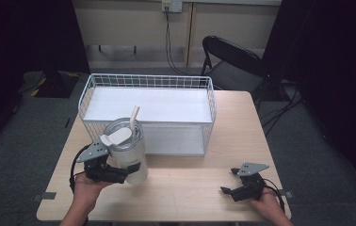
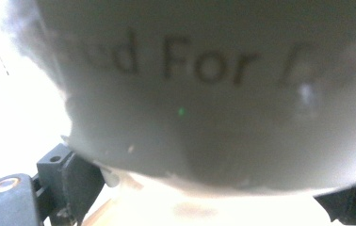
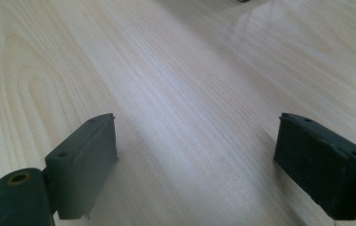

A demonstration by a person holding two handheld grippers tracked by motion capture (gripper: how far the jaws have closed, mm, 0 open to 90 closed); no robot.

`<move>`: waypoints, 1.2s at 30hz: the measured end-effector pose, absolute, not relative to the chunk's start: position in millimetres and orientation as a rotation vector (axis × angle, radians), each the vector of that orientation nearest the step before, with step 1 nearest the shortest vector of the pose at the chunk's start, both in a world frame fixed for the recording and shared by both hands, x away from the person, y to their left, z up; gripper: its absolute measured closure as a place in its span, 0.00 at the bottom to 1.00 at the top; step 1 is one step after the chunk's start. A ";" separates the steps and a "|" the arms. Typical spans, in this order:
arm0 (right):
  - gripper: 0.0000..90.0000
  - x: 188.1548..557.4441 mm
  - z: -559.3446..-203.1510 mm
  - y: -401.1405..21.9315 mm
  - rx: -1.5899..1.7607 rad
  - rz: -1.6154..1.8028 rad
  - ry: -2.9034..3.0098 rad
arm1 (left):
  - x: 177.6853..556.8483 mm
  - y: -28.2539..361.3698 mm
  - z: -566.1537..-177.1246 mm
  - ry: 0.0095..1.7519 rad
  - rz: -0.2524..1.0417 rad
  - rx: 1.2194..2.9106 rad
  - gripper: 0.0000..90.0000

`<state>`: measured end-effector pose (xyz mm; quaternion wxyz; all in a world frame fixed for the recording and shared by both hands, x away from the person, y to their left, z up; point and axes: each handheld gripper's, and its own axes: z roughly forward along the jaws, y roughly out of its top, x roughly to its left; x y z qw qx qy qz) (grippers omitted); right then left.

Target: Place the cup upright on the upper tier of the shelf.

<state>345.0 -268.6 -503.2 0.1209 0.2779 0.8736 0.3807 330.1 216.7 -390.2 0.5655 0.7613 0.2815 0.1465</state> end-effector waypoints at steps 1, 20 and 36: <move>0.14 345.0 -503.2 -268.6 0.812 1.111 2.551 | 330.8 216.8 -387.8 0.662 0.345 1.794 0.11; 0.14 345.0 -503.2 -268.6 0.812 1.112 2.552 | 337.6 217.6 -364.6 0.669 0.320 1.792 0.11; 0.14 345.0 -503.2 -268.6 0.812 1.112 2.552 | 340.8 215.6 -339.0 0.661 0.324 1.783 0.11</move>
